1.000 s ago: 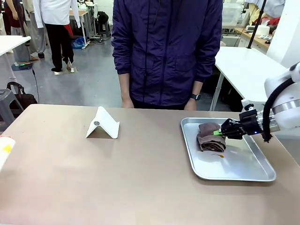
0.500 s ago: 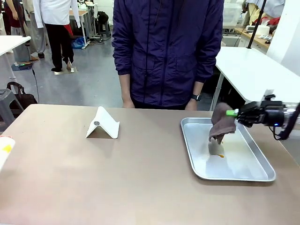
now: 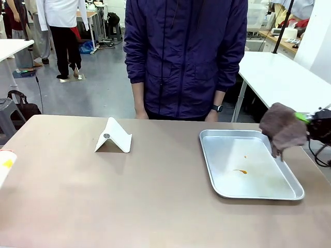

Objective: Clean the surface of the table.
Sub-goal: Clean the area not pointed to by the person.

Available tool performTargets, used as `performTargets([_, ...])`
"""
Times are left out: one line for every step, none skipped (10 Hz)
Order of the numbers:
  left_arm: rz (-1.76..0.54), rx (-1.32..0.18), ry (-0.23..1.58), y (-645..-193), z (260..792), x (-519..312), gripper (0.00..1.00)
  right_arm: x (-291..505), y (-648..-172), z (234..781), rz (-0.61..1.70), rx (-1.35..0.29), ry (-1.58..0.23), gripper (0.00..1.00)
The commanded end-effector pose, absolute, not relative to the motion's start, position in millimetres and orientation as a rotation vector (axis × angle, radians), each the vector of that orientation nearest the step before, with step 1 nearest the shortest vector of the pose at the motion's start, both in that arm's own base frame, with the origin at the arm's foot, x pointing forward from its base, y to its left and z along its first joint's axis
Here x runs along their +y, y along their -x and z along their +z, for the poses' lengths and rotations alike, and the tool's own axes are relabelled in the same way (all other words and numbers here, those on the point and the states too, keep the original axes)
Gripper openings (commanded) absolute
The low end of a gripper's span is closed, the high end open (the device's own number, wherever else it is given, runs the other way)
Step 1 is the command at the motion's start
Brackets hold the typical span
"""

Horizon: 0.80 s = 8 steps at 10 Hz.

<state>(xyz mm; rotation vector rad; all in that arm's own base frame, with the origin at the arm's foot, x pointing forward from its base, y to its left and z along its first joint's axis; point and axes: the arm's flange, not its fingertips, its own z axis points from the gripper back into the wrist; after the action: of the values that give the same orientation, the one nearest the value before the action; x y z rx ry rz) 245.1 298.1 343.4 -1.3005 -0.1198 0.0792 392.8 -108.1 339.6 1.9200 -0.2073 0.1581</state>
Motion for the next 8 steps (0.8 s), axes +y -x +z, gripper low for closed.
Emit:
performTargets([0.094,-0.116,1.302,-244.7,346.7,295.1,0.22,-145.9,-362.5,342.5,0.237,-0.205,-1.909,0.00])
performTargets([0.094,-0.116,1.302,-244.7,346.7,295.1,0.22,-167.0,-343.0,342.2,0.217,-0.297,-1.892,0.00])
performTargets([0.094,-0.116,1.302,-244.7,346.7,295.1,0.22,-188.8,-328.3,338.5,0.176,-0.397,-1.875,0.00])
performTargets([0.094,-0.116,1.302,-244.7,346.7,295.1,0.22,-207.1,-317.1,333.1,0.149,-0.457,-1.889,0.00])
performTargets([0.094,-0.116,1.302,-244.7,346.7,295.1,0.22,-220.1,-308.9,327.1,0.109,-0.524,-1.880,0.00])
performTargets([0.094,-0.116,1.302,-244.7,346.7,295.1,0.22,-228.8,-302.7,321.4,0.069,-0.581,-1.879,0.00])
performTargets([0.094,-0.116,1.302,-244.7,346.7,295.1,0.22,-231.2,-300.3,318.2,0.021,-0.620,-1.868,0.00])
performTargets([0.094,-0.116,1.302,-244.7,346.7,295.1,0.22,-230.4,-297.7,317.2,-0.013,-0.659,-1.851,0.00])
